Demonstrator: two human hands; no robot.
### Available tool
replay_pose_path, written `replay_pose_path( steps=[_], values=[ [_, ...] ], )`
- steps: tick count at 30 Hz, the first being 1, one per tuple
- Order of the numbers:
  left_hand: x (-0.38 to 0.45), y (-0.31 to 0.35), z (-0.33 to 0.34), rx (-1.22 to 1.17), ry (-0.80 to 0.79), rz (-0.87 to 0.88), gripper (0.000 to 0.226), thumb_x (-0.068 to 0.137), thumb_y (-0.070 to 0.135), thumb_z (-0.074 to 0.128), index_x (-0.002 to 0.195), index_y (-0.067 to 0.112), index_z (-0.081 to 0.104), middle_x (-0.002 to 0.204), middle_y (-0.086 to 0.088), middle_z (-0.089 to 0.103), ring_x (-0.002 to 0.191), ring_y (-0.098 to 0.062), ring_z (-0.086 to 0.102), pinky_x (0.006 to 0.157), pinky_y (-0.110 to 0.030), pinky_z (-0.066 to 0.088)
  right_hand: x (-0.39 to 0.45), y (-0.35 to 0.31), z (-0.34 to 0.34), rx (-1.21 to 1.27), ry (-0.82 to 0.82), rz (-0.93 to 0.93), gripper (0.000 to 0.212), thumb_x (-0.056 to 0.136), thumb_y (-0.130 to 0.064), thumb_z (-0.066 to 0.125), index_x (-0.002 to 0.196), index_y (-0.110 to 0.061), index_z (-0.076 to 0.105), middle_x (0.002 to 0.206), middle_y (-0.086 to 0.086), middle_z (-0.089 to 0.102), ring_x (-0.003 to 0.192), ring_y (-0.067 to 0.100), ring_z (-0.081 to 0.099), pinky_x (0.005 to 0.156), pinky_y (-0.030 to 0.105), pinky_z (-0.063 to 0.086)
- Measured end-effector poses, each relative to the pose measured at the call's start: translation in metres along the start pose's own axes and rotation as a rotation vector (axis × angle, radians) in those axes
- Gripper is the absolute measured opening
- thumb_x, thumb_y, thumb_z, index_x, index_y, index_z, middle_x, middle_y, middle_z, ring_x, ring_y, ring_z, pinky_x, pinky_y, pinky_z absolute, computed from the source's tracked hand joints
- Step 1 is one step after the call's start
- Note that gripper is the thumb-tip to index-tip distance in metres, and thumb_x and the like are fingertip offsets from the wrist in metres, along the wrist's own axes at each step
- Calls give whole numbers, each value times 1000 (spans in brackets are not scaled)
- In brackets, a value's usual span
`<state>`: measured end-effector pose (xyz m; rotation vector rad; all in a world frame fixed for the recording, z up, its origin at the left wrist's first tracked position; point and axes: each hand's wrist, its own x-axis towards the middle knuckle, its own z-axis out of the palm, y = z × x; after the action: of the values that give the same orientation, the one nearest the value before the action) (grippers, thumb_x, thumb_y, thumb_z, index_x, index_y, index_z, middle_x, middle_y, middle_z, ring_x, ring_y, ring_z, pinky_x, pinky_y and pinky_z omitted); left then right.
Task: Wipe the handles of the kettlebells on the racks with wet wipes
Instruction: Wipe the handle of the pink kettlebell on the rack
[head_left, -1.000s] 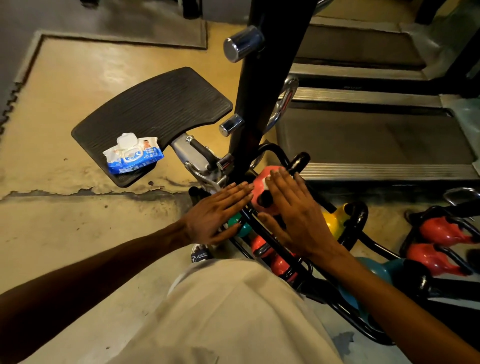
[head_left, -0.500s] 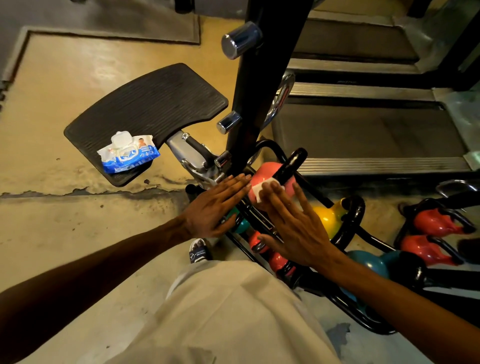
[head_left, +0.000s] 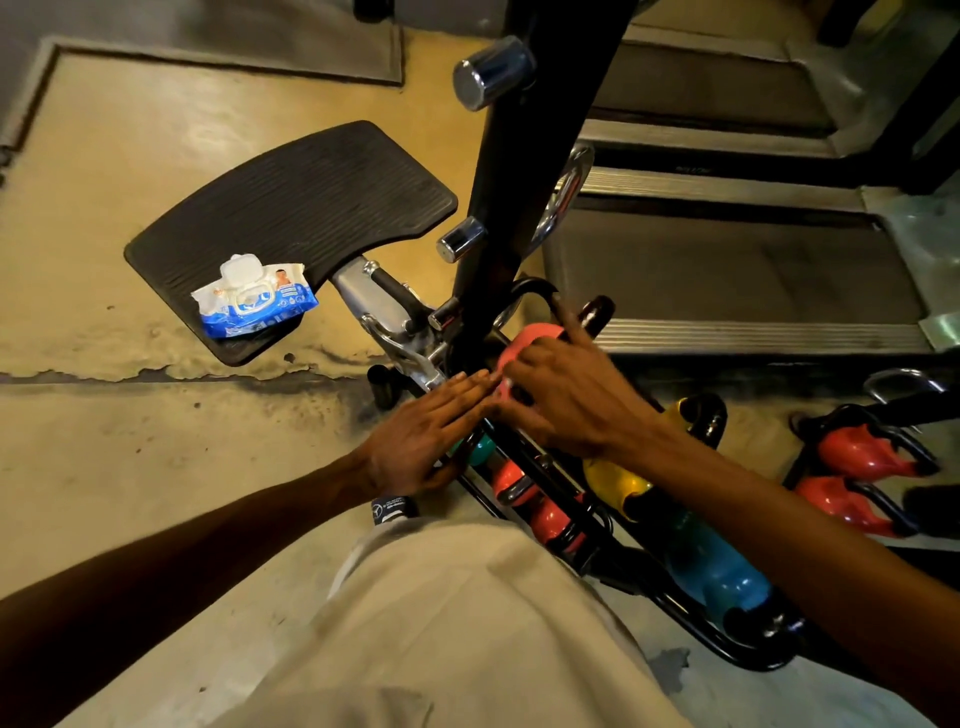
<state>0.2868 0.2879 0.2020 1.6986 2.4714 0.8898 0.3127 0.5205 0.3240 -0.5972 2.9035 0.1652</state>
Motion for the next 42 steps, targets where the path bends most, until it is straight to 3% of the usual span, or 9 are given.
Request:
replay_pose_path(
  steps=[3,7,14,24,30,32,35,38,42],
  values=[
    [-10,-1,1,10,-3,-22,77,96,20,65,160,-2,29,170,-21,21,160,-32,17,124,-56,29,-5,-3,6,-84,0,-124,89,101,-76,6,115,-18,71,109,2,73,115,20,65,127,62,5],
    [-17,-1,0,7,31,-32,78,93,13,68,159,-3,31,170,-20,23,159,-33,21,122,-58,33,-5,19,1,-153,-11,-44,96,100,-76,0,120,-16,71,120,5,73,124,24,63,127,62,2],
    [-9,3,2,22,12,-37,80,94,17,67,161,-1,28,171,-20,21,160,-31,18,124,-56,31,-8,13,17,-98,10,-224,81,104,-74,14,128,-18,66,127,5,69,123,22,61,129,56,11],
    [14,5,-6,56,108,-16,77,94,15,70,159,-3,32,168,-22,28,159,-32,23,123,-58,33,4,99,18,175,188,156,57,111,-59,26,113,-22,69,112,-2,70,116,14,62,129,54,1],
    [24,8,-6,33,155,-30,77,93,12,70,158,-2,33,167,-22,31,158,-32,26,120,-59,35,-15,87,26,935,271,646,59,109,-64,20,115,-29,67,124,1,70,117,20,65,113,51,43],
    [29,10,-6,24,171,-20,76,93,12,70,158,-3,34,167,-22,30,158,-32,26,120,-58,36,-14,74,33,1380,274,805,62,104,-71,24,123,-29,66,141,8,65,129,24,61,114,49,44],
    [41,12,-9,-15,162,5,72,98,17,67,158,-4,34,167,-23,29,158,-32,26,122,-57,34,-9,65,32,1950,288,938,89,93,-83,38,134,-9,62,140,19,64,127,31,63,114,51,45],
    [60,13,-13,-47,154,36,70,100,20,64,157,-8,33,167,-26,26,158,-35,24,122,-58,33,-10,66,16,2432,330,1015,92,97,-72,45,132,12,47,137,31,60,128,42,61,114,51,46],
    [79,13,-15,-41,153,98,68,103,24,60,156,-8,33,167,-26,26,158,-36,24,122,-57,34,-8,77,6,2696,366,1127,92,95,-70,44,132,15,44,134,34,62,127,46,61,117,54,41]
  ],
)
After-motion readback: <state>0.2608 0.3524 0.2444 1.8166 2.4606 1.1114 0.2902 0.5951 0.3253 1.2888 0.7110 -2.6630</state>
